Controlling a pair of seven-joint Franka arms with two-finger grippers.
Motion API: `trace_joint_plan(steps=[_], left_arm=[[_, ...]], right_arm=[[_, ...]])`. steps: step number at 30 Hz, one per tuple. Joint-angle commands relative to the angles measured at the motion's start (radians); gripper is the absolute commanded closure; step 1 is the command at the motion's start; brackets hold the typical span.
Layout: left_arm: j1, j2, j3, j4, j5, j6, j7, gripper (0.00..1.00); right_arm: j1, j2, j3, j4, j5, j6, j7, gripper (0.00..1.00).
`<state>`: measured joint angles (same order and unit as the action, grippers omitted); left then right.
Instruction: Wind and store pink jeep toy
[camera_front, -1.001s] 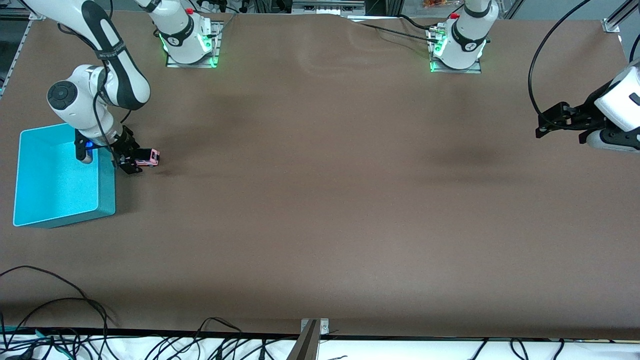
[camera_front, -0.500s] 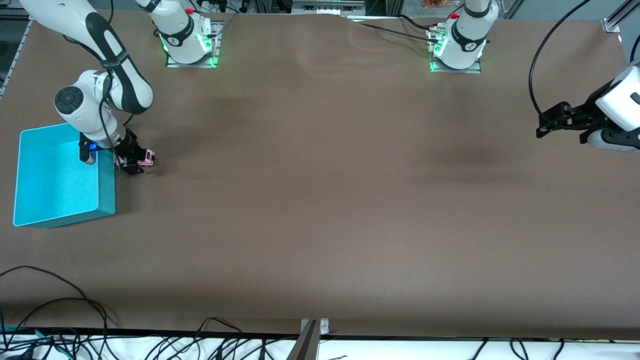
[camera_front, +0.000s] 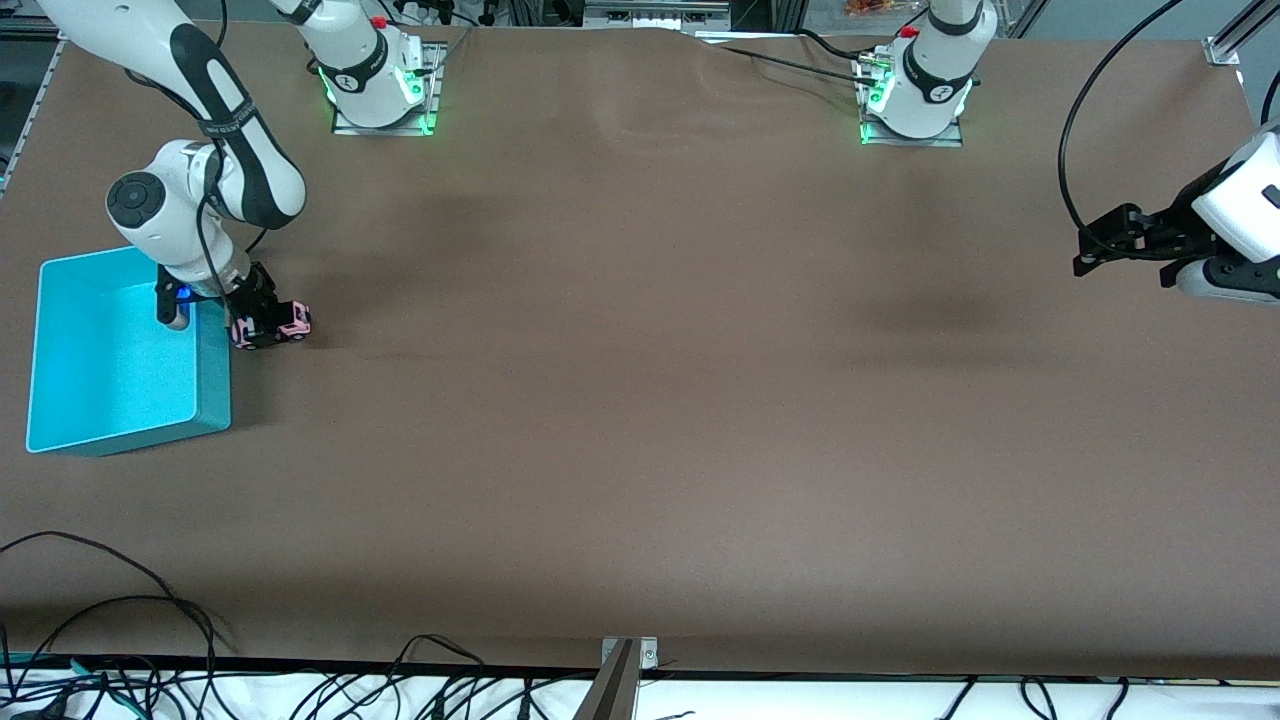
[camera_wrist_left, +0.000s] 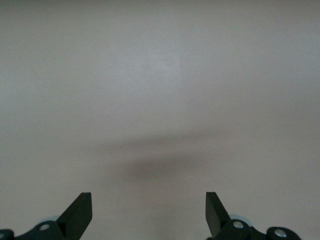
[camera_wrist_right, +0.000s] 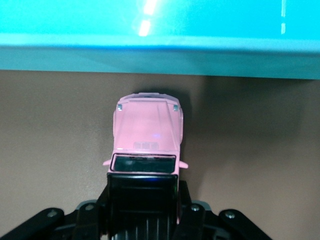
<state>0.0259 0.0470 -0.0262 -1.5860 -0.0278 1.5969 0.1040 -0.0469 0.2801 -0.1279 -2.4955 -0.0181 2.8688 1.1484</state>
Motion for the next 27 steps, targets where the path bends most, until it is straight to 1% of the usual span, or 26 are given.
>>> trace_joint_plan(steps=[1, 5, 9, 11, 15, 20, 24, 27], left_arm=[[0.005, 0.013, -0.003, 0.035, 0.016, -0.025, 0.003, 0.00], [0.005, 0.013, -0.003, 0.035, 0.016, -0.025, 0.003, 0.00], [0.005, 0.013, -0.003, 0.037, 0.014, -0.025, 0.003, 0.00], [0.005, 0.013, -0.003, 0.043, 0.014, -0.025, 0.003, 0.00], [0.005, 0.014, -0.003, 0.049, 0.016, -0.025, 0.003, 0.00], [0.005, 0.014, -0.003, 0.049, 0.016, -0.025, 0.003, 0.00], [0.005, 0.014, -0.004, 0.049, 0.015, -0.025, 0.003, 0.00], [0.005, 0.014, -0.003, 0.049, 0.016, -0.025, 0.003, 0.00]], right_arm=[[-0.004, -0.024, -0.002, 0.000, -0.005, 0.009, 0.017, 1.00], [-0.002, -0.053, -0.001, 0.000, -0.011, 0.004, 0.034, 1.00], [-0.001, -0.090, 0.005, 0.007, -0.014, -0.032, 0.017, 1.00], [0.002, -0.116, 0.011, 0.012, -0.016, -0.077, 0.013, 1.00], [0.002, -0.170, 0.045, 0.035, -0.017, -0.193, -0.038, 1.00], [0.002, -0.223, 0.059, 0.081, -0.017, -0.325, -0.076, 1.00], [0.002, -0.252, 0.077, 0.113, -0.017, -0.408, -0.183, 1.00], [0.002, -0.265, 0.079, 0.145, -0.017, -0.465, -0.266, 1.00]])
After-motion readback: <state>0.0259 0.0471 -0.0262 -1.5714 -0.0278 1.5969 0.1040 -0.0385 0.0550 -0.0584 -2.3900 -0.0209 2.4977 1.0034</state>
